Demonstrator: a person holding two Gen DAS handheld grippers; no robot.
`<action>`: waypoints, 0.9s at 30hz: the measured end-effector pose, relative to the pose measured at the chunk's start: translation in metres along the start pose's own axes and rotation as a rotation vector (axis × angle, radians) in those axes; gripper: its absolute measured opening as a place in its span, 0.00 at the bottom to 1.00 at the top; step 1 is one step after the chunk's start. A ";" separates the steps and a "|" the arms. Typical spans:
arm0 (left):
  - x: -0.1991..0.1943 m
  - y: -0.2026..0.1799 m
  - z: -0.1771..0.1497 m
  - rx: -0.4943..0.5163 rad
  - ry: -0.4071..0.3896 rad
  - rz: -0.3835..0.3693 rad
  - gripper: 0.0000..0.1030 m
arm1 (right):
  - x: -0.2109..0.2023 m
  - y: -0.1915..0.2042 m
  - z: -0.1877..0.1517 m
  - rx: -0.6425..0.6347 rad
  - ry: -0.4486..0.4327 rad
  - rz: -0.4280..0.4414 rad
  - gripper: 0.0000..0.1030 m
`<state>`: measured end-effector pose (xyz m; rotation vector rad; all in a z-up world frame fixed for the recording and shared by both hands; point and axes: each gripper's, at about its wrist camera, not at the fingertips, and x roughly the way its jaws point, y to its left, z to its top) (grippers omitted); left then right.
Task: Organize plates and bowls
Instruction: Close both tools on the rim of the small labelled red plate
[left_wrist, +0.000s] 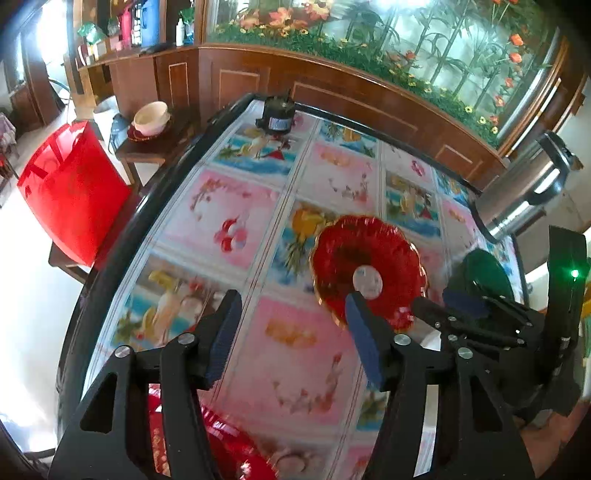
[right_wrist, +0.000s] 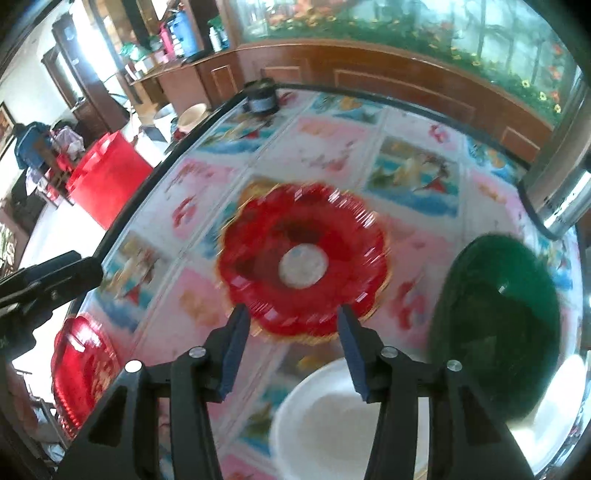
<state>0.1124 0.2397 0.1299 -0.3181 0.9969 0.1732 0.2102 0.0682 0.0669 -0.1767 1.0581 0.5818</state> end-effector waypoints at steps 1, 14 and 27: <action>0.005 -0.005 0.003 0.000 -0.005 0.014 0.58 | 0.004 -0.005 0.004 0.000 0.006 0.004 0.49; 0.083 -0.035 0.010 -0.102 0.101 0.074 0.58 | 0.046 -0.053 0.032 0.045 0.081 0.114 0.49; 0.115 -0.034 0.010 -0.134 0.138 0.097 0.58 | 0.062 -0.063 0.047 -0.006 0.105 0.102 0.48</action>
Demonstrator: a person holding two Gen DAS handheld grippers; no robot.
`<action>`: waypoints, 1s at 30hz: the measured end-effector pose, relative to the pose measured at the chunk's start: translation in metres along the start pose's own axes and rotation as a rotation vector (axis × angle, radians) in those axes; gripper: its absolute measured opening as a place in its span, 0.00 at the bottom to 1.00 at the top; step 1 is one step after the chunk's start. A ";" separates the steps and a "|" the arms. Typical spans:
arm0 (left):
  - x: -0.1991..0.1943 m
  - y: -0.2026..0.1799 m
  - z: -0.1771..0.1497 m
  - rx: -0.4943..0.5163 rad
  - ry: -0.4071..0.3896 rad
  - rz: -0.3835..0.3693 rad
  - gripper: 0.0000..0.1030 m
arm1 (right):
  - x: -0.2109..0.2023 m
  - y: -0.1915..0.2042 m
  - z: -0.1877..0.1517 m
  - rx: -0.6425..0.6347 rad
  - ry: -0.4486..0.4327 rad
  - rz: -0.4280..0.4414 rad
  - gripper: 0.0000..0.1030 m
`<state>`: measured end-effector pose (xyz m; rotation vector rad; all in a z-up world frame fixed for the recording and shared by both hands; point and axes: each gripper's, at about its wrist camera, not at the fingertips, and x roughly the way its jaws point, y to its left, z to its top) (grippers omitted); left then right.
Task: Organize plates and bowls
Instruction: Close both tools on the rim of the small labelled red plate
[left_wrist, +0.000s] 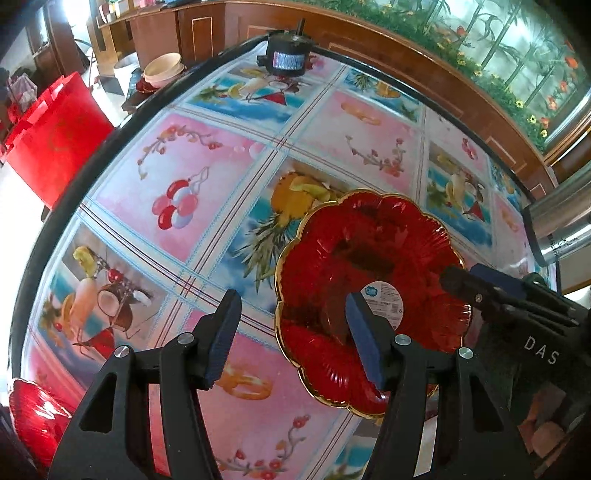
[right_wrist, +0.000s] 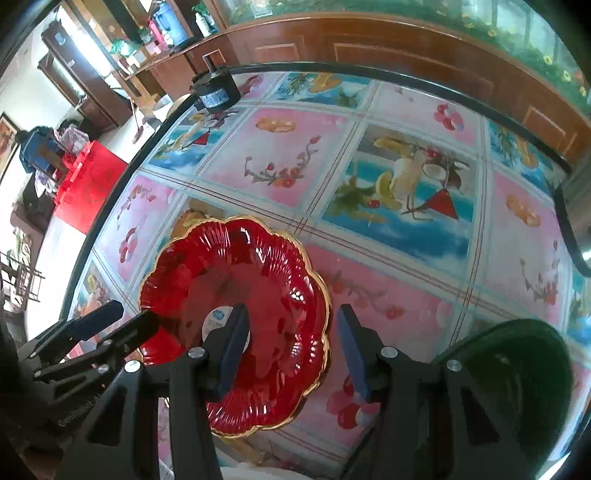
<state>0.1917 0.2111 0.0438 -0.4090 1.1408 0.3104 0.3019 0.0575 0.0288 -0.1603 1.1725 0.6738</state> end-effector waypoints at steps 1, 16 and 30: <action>0.002 0.000 0.000 0.000 0.000 0.002 0.58 | 0.001 0.001 0.002 -0.011 0.006 -0.006 0.48; 0.019 -0.001 -0.001 -0.004 0.044 -0.002 0.58 | 0.013 0.005 0.019 -0.059 0.057 0.019 0.45; 0.026 -0.014 0.005 -0.005 0.055 -0.028 0.58 | 0.000 -0.025 0.029 0.029 0.001 0.079 0.45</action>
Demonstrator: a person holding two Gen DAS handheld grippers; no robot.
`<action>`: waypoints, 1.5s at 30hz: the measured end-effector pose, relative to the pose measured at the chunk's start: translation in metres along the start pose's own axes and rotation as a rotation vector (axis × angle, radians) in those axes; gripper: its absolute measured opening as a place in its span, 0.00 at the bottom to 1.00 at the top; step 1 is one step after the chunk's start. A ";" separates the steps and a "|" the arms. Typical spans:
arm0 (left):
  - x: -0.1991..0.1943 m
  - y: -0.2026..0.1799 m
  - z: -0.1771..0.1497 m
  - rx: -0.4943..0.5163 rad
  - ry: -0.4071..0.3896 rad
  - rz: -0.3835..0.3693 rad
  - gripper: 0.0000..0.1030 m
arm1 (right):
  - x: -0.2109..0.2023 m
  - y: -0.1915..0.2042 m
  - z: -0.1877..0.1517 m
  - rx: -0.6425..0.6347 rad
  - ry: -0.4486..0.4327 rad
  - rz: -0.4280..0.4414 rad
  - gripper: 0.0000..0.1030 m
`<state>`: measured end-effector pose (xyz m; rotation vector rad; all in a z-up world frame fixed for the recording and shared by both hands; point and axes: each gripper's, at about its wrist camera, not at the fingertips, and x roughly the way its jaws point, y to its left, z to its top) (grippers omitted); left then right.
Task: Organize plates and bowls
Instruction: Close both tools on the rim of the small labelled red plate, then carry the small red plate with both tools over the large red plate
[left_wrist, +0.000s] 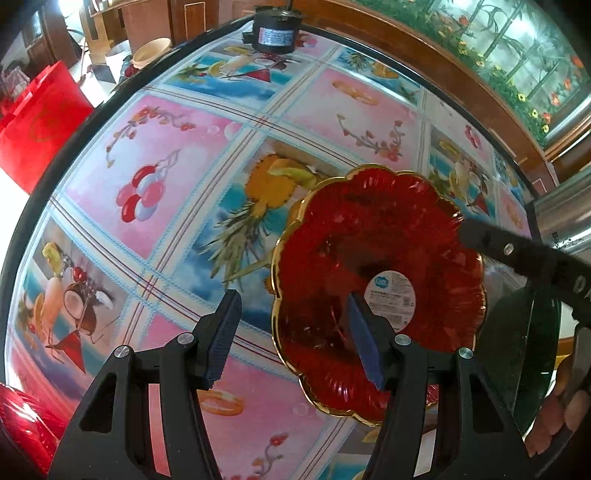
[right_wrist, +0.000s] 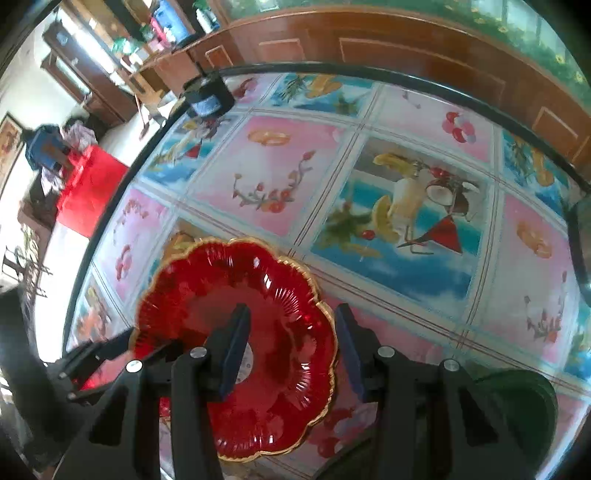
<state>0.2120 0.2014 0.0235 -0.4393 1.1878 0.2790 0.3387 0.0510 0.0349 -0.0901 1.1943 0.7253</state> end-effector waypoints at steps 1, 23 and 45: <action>0.000 0.000 0.001 -0.003 -0.002 -0.001 0.58 | -0.001 -0.002 0.001 0.003 0.001 0.003 0.45; -0.006 0.011 -0.002 0.048 -0.032 0.054 0.23 | 0.018 0.001 -0.021 -0.025 0.091 -0.008 0.14; -0.100 0.075 -0.052 -0.012 -0.095 0.019 0.21 | -0.025 0.082 -0.056 -0.074 0.026 0.082 0.14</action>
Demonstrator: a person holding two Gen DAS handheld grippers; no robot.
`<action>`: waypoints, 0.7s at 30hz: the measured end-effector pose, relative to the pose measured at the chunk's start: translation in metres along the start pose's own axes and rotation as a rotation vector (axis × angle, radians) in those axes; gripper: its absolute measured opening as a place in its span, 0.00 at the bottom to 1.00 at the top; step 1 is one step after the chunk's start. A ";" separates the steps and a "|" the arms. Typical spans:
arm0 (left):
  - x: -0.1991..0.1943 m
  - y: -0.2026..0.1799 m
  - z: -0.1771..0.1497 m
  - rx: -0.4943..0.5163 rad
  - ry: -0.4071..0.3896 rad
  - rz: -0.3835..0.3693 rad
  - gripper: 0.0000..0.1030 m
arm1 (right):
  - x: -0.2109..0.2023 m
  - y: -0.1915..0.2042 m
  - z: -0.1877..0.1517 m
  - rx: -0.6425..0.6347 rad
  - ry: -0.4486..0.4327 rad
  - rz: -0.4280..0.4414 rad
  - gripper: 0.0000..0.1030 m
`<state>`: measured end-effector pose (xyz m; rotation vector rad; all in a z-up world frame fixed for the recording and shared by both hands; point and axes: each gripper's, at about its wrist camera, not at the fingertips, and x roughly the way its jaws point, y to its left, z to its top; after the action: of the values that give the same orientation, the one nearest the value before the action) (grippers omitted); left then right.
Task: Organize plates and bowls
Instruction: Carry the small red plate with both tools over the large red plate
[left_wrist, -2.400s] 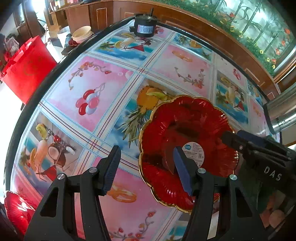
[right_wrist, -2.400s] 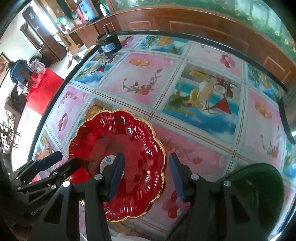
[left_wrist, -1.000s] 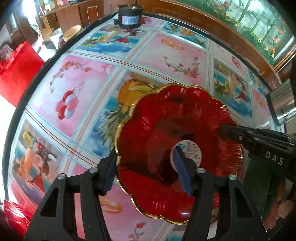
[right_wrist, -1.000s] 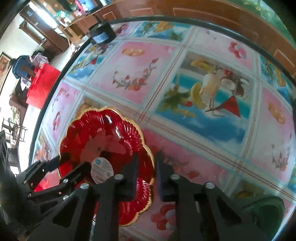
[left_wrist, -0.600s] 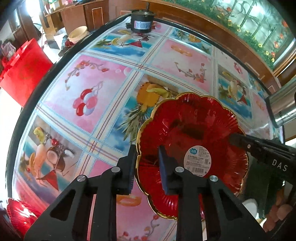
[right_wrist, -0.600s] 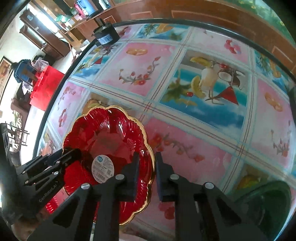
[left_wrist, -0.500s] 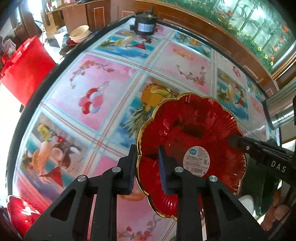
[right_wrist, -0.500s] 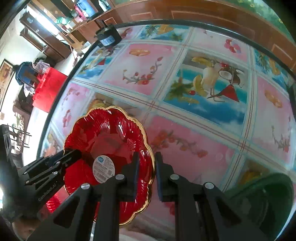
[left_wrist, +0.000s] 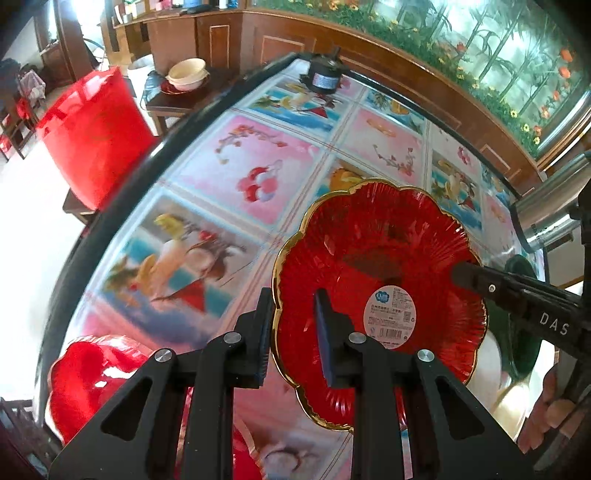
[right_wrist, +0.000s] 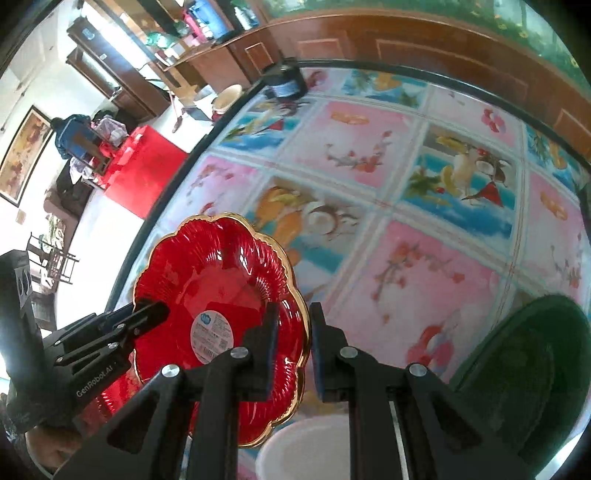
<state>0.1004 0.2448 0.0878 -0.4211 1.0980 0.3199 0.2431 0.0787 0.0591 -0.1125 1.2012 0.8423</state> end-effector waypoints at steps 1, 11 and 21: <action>-0.007 0.005 -0.005 -0.001 -0.005 0.005 0.21 | -0.001 0.005 -0.003 -0.006 -0.001 0.003 0.14; -0.048 0.055 -0.041 -0.019 -0.020 0.020 0.21 | -0.004 0.062 -0.044 -0.041 0.013 0.061 0.15; -0.069 0.102 -0.071 -0.005 -0.013 0.053 0.21 | 0.015 0.110 -0.074 -0.055 0.052 0.106 0.17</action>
<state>-0.0302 0.2977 0.1049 -0.3941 1.0978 0.3720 0.1190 0.1267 0.0549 -0.1169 1.2418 0.9700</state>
